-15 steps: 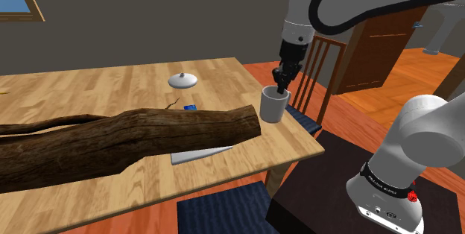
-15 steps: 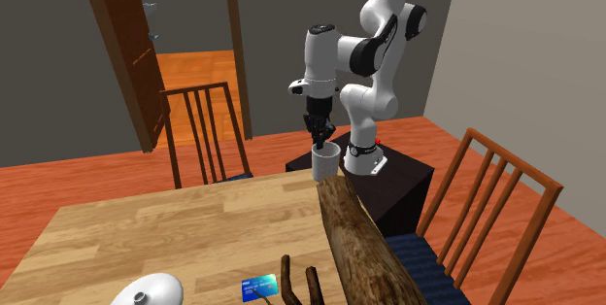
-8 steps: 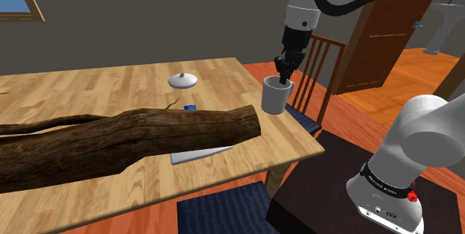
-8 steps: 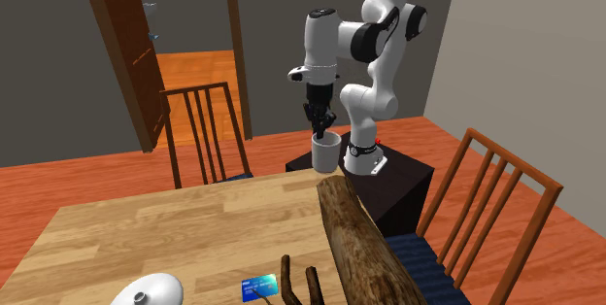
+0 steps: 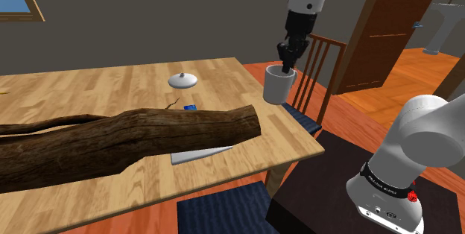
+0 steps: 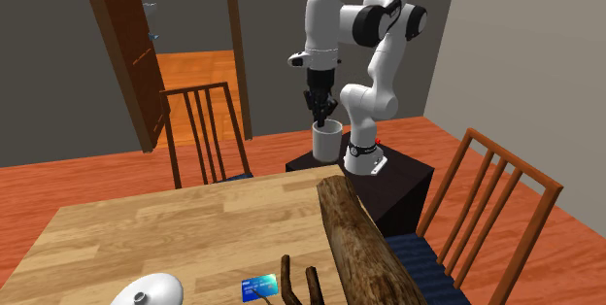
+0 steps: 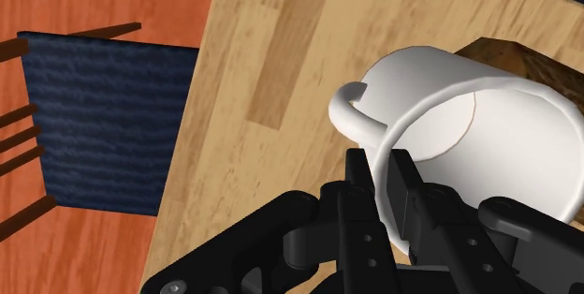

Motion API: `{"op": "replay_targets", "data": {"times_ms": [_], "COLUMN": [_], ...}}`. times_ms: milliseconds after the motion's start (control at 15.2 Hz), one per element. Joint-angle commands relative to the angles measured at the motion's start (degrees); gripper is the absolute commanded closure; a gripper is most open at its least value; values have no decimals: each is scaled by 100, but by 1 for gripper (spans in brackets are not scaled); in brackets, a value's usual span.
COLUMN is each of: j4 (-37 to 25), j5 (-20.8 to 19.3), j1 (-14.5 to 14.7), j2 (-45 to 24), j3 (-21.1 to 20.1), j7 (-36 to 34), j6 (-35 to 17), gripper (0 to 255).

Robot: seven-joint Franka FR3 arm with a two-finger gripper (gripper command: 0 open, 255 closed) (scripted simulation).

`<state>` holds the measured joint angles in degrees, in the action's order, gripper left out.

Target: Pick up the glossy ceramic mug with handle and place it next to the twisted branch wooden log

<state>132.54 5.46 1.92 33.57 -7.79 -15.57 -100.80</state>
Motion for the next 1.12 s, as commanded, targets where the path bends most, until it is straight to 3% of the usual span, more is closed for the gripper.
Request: {"op": "replay_targets", "data": {"times_ms": [0, 924, 1056], "j4": [-196, -1394, -1752], "j5": [-14, -65, -91], "j1": [-8, -36, -55], "j2": [-25, -233, -685], "j3": [14, 58, 2], "j7": [0, -40, -90], "j6": [172, 1163, 1067], "gripper": [255, 255, 255]}}
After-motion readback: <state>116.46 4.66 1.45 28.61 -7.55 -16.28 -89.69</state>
